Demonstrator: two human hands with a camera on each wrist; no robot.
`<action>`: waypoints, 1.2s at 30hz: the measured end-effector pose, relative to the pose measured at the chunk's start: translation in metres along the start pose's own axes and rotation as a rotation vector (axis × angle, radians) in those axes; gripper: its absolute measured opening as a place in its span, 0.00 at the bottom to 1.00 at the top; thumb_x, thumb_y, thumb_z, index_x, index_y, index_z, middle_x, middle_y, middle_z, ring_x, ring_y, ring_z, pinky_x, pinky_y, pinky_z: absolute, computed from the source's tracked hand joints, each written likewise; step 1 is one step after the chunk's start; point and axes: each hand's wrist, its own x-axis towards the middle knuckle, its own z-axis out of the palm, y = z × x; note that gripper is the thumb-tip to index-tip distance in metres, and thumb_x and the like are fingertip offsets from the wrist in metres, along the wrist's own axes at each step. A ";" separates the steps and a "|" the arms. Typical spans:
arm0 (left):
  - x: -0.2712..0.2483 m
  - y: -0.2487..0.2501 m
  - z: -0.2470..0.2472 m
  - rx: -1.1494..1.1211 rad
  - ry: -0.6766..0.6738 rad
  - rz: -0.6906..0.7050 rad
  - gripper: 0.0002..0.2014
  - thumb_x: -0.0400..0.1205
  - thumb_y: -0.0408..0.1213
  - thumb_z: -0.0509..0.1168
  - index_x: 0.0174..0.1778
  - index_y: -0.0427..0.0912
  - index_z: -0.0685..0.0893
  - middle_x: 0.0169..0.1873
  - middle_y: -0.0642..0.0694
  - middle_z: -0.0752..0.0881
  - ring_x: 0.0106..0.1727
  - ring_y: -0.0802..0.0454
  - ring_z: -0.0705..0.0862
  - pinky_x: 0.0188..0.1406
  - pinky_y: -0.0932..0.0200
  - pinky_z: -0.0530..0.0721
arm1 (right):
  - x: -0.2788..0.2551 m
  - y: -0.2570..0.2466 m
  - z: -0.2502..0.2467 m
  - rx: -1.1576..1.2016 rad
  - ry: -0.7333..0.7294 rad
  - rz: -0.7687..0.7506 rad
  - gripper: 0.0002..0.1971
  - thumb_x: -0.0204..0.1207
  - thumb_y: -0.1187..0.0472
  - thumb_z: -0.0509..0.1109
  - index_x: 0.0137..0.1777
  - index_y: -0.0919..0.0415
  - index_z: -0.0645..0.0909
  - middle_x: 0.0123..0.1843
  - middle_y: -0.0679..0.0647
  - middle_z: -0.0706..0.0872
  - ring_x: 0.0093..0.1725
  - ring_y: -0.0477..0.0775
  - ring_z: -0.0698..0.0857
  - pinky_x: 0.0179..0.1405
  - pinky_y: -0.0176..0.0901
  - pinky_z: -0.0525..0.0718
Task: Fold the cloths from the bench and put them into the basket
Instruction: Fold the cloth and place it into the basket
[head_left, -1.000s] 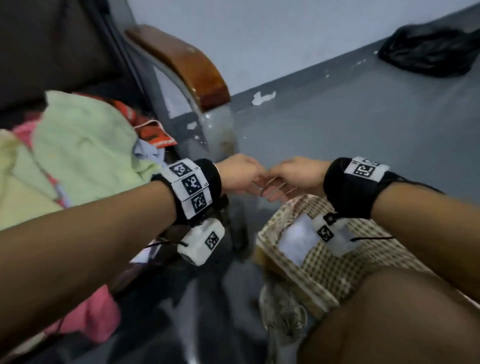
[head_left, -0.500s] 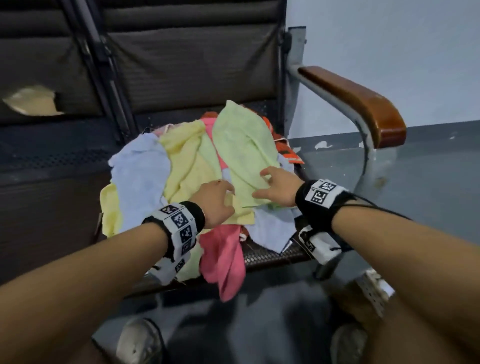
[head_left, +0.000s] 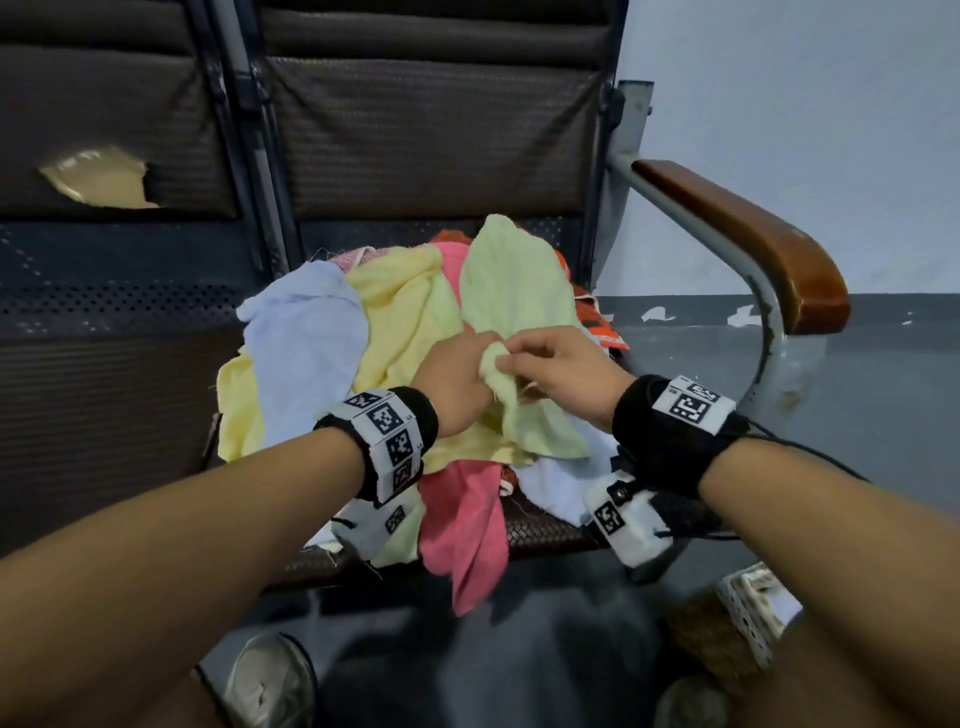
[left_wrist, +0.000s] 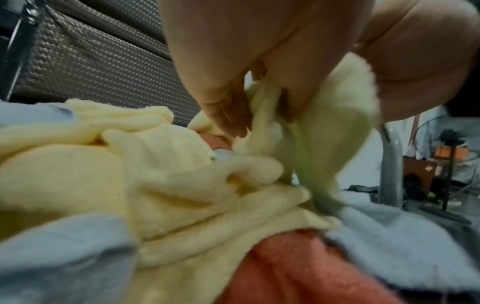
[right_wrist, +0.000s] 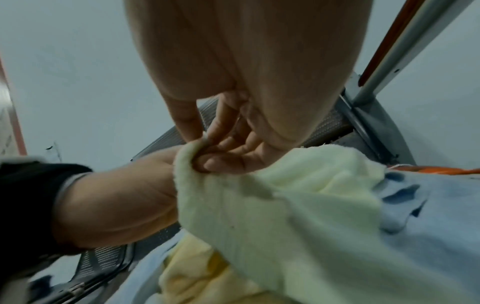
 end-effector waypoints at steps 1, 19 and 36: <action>-0.002 0.005 -0.003 -0.015 0.038 0.000 0.07 0.75 0.32 0.66 0.44 0.48 0.79 0.43 0.46 0.85 0.48 0.43 0.84 0.38 0.55 0.77 | 0.001 -0.003 -0.004 -0.007 0.057 -0.019 0.08 0.81 0.70 0.67 0.48 0.62 0.88 0.43 0.58 0.89 0.38 0.49 0.85 0.38 0.37 0.84; -0.054 -0.005 -0.067 -0.259 0.158 -0.194 0.42 0.67 0.42 0.71 0.80 0.57 0.65 0.68 0.45 0.77 0.66 0.48 0.80 0.62 0.51 0.82 | -0.005 -0.032 0.012 -0.404 0.266 -0.345 0.15 0.89 0.60 0.58 0.38 0.49 0.69 0.33 0.44 0.73 0.33 0.38 0.74 0.37 0.33 0.70; -0.014 0.004 -0.049 -0.190 0.222 -0.120 0.39 0.72 0.35 0.76 0.77 0.58 0.67 0.61 0.49 0.81 0.56 0.50 0.84 0.52 0.60 0.84 | 0.003 0.019 -0.046 -0.595 0.261 -0.100 0.05 0.81 0.64 0.64 0.45 0.58 0.79 0.45 0.54 0.85 0.45 0.56 0.81 0.41 0.46 0.73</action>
